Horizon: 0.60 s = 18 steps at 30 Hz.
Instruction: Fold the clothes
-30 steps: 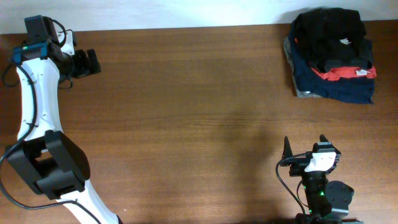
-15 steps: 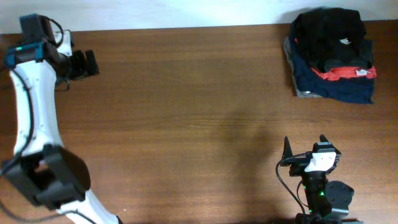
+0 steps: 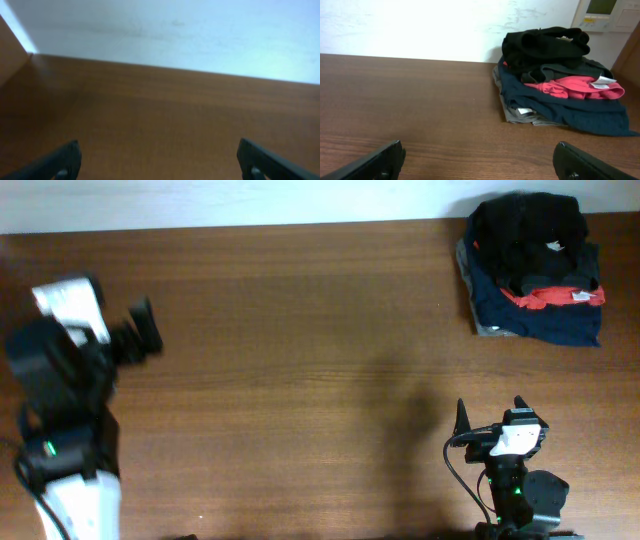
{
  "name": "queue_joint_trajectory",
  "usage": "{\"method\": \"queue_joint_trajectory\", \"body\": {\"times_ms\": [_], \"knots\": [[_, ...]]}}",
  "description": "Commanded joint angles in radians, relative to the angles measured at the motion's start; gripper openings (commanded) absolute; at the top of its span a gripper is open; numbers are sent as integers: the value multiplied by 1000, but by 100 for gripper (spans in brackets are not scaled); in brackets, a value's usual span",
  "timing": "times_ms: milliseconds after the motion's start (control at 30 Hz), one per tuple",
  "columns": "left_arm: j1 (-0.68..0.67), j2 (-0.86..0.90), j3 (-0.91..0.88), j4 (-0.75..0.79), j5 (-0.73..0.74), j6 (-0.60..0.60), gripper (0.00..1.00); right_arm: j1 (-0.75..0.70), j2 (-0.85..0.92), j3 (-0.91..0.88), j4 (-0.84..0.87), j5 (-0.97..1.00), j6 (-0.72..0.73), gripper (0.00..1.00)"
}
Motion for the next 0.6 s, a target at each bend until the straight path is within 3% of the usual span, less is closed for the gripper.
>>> {"method": "queue_joint_trajectory", "body": {"times_ms": [0, 567], "knots": [[-3, -207, -228, 111, 15, 11, 99, -8, -8, -8, 1, 12, 9, 99], [-29, -674, -747, 396, 48, 12, 99, -8, -8, -8, 1, 12, 9, 99]]}}
